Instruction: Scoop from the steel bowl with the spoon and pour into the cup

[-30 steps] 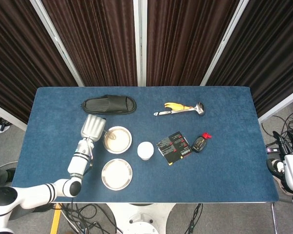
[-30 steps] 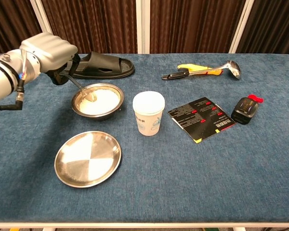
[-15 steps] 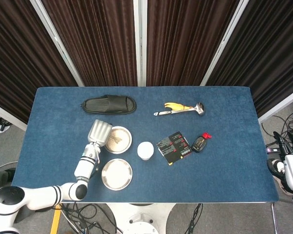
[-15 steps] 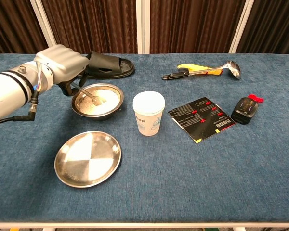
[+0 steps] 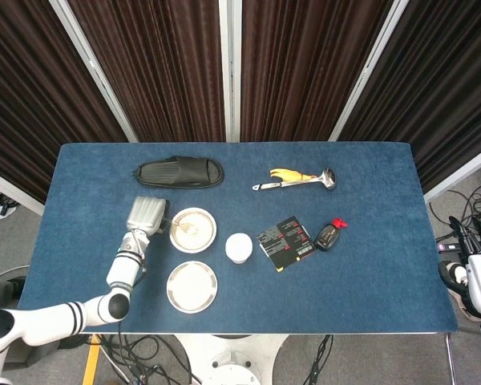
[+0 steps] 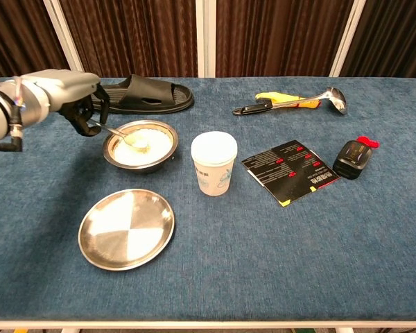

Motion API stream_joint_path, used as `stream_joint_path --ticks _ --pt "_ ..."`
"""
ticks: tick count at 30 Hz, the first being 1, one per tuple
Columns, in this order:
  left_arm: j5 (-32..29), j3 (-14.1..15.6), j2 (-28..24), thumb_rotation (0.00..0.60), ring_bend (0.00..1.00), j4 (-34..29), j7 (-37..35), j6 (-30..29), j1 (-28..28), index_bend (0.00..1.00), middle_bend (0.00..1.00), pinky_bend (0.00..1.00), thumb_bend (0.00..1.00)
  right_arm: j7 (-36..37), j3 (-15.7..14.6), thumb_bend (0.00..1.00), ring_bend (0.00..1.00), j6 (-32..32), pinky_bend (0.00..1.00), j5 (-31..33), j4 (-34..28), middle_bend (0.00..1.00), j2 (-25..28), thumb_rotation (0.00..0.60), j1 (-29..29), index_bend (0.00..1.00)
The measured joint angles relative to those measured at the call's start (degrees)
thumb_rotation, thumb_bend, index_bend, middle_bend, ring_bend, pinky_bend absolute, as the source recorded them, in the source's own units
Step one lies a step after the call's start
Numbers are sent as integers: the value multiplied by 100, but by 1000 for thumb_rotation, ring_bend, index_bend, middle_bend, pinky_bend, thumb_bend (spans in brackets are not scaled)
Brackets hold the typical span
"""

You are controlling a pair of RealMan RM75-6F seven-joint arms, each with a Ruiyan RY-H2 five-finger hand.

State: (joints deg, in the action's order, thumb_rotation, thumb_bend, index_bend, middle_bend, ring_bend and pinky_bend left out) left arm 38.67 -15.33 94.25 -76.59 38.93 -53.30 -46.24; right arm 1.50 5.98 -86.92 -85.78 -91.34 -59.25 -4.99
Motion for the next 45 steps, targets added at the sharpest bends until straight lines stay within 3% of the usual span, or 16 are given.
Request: stream_joint_path --ticks 8,23,31,45 --pt "-141 -88 -409 600 908 -198 -744 433 85 637 941 1000 446 11 0 245 2 -10 75 -12 7 201 -2 600 1 0" --pt "-181 -128 -856 600 908 -979 -947 492 -272 637 940 1000 447 -48 61 245 2 -25 75 42 -66 201 99 600 -7 0" --pt "-175 -4 -852 600 908 -1471 -582 107 -576 637 941 1000 447 -48 65 244 2 -20 75 45 -73 201 112 600 -11 0" --pt "-230 263 -321 600 908 -1781 477 -763 -1143 637 941 1000 447 66 67 245 2 -20 76 85 16 201 94 600 9 0"
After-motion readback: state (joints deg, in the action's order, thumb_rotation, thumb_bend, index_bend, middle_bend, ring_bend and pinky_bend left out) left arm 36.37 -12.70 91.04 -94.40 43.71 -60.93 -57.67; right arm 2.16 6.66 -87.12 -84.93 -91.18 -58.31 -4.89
